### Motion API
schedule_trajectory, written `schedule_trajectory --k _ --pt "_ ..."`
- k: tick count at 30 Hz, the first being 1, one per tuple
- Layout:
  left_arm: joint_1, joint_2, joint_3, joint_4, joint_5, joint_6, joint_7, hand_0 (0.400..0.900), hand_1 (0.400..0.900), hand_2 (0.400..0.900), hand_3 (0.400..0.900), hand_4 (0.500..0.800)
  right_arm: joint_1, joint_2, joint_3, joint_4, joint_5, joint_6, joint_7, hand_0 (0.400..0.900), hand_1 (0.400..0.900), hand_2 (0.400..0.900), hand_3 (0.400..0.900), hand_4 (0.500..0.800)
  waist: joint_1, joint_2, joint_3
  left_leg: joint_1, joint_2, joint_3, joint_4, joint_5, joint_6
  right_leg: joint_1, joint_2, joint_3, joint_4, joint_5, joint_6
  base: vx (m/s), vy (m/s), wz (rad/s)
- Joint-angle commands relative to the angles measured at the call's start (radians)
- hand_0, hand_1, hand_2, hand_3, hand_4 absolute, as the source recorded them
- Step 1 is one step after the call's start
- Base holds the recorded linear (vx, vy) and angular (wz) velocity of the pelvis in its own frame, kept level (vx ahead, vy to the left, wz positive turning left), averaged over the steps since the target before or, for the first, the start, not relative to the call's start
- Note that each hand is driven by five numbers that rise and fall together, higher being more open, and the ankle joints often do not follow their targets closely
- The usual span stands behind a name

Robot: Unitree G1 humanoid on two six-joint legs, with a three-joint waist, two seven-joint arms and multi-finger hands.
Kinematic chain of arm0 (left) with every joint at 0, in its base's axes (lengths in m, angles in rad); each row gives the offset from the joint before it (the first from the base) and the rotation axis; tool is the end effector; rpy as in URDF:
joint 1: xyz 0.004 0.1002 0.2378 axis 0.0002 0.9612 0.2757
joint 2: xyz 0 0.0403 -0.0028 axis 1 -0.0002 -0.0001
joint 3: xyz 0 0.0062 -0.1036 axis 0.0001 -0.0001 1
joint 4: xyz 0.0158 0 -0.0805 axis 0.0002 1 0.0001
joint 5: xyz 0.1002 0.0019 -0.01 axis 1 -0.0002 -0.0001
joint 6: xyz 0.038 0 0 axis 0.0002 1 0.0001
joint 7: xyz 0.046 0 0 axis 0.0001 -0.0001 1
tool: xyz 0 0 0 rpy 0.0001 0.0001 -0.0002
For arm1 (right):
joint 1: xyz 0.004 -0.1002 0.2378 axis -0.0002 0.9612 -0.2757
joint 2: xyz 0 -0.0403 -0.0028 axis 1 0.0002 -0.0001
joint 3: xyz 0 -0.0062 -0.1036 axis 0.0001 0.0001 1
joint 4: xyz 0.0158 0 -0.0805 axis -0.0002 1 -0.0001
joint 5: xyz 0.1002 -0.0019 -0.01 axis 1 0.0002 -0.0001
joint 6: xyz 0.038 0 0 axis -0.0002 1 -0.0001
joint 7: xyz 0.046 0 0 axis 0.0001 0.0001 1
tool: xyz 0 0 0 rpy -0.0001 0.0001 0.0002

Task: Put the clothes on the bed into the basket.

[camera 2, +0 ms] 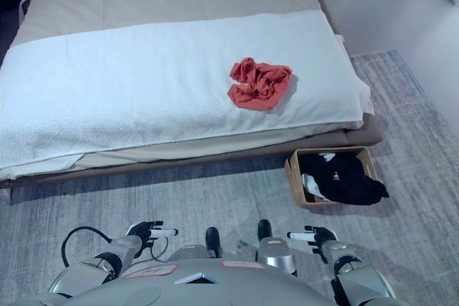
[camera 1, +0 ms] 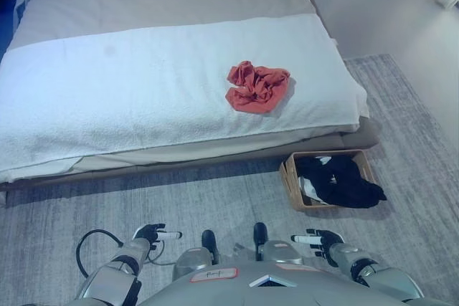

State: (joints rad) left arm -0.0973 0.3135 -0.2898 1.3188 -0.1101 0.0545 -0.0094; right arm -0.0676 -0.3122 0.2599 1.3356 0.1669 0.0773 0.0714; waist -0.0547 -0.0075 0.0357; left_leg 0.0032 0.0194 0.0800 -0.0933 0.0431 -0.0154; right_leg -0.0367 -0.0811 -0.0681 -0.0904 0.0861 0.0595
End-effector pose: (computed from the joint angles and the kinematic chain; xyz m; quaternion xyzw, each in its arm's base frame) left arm 0.0887 0.2454 -0.1085 0.1716 0.6001 0.0144 0.7812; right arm 0.0740 -0.2479 -0.1111 -0.1167 0.6287 -0.0220 0.7685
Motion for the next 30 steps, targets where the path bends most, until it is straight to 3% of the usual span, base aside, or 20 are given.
schedule_trajectory --k 1,30 --pt "-0.041 0.012 0.018 0.049 0.055 -0.003 0.020 0.900 0.900 0.900 0.900 0.800 -0.020 -0.034 -0.004 0.056 0.016 -0.002 -0.011 0.900 0.900 0.900 0.900 0.800 -0.004 -0.012 0.008 0.024 -0.007 0.012 0.008 -0.093 -0.014 -0.003 -0.050 -0.003 0.010 -0.041 0.073 0.00 0.000 0.00" --pt "-0.034 0.001 0.008 0.043 0.064 0.002 0.017 0.900 0.900 0.900 0.900 0.800 -0.009 -0.042 0.003 0.056 0.015 -0.002 -0.005 0.900 0.900 0.900 0.900 0.800 -0.006 -0.001 0.006 0.036 0.018 0.003 0.006 -0.092 -0.038 0.022 -0.038 -0.025 0.020 -0.075 0.059 0.01 -0.016 0.04"
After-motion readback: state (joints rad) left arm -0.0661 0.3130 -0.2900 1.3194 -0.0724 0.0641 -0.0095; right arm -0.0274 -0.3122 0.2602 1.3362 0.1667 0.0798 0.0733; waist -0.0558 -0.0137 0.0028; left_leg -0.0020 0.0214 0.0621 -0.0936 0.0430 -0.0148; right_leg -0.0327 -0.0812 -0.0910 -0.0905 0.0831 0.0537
